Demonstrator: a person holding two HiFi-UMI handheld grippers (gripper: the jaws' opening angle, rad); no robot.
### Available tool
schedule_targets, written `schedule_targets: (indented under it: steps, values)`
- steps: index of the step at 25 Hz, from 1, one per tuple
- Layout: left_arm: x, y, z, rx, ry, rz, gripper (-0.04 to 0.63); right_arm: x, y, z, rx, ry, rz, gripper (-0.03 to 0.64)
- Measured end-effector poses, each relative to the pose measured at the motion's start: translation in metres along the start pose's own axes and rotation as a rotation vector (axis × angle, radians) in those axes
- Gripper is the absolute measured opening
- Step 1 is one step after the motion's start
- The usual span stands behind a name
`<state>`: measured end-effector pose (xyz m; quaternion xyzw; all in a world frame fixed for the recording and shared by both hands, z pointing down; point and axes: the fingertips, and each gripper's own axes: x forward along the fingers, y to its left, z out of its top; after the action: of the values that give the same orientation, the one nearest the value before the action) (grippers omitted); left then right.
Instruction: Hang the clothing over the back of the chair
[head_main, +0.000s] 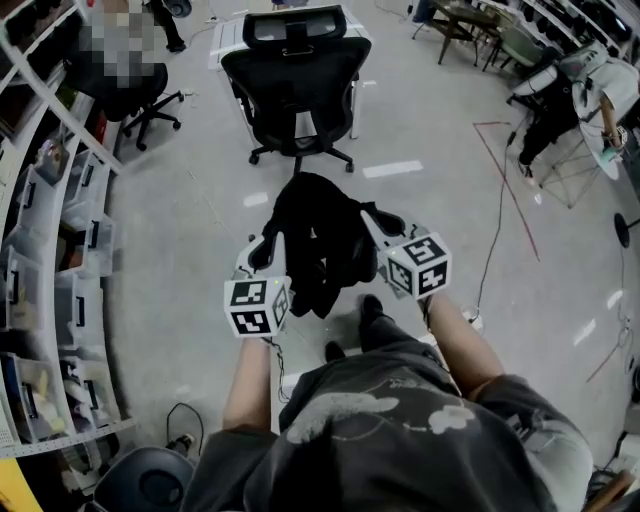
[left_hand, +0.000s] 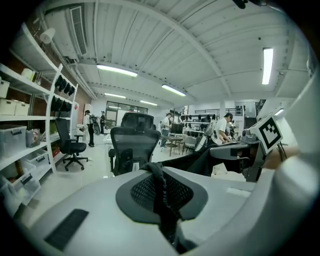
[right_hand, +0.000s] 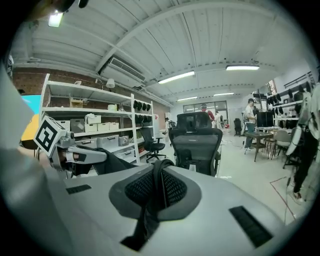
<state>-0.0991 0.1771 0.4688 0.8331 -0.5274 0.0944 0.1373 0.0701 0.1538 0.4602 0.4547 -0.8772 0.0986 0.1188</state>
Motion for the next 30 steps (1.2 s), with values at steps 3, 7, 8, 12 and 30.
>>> schedule_targets:
  steps: [3, 7, 8, 12, 30]
  values:
    - [-0.002, 0.017, 0.005, -0.015, -0.02, 0.033, 0.0, 0.012, -0.004, 0.006, 0.013, -0.007, 0.015, -0.005]
    - [0.002, 0.05, 0.004, -0.054, -0.014, 0.098, 0.0, 0.045, -0.004, 0.01, 0.012, 0.001, 0.061, -0.004]
    - [0.003, 0.059, 0.003, -0.071, -0.007, 0.114, 0.0, 0.055, -0.003, 0.011, 0.014, 0.004, 0.079, -0.004]
    - [0.013, 0.089, 0.004, -0.115, 0.0, 0.177, 0.0, 0.105, 0.003, 0.015, 0.006, 0.013, 0.179, -0.005]
    - [0.146, 0.207, 0.08, -0.172, -0.015, 0.457, 0.0, 0.311, -0.075, 0.094, -0.024, -0.011, 0.457, -0.004]
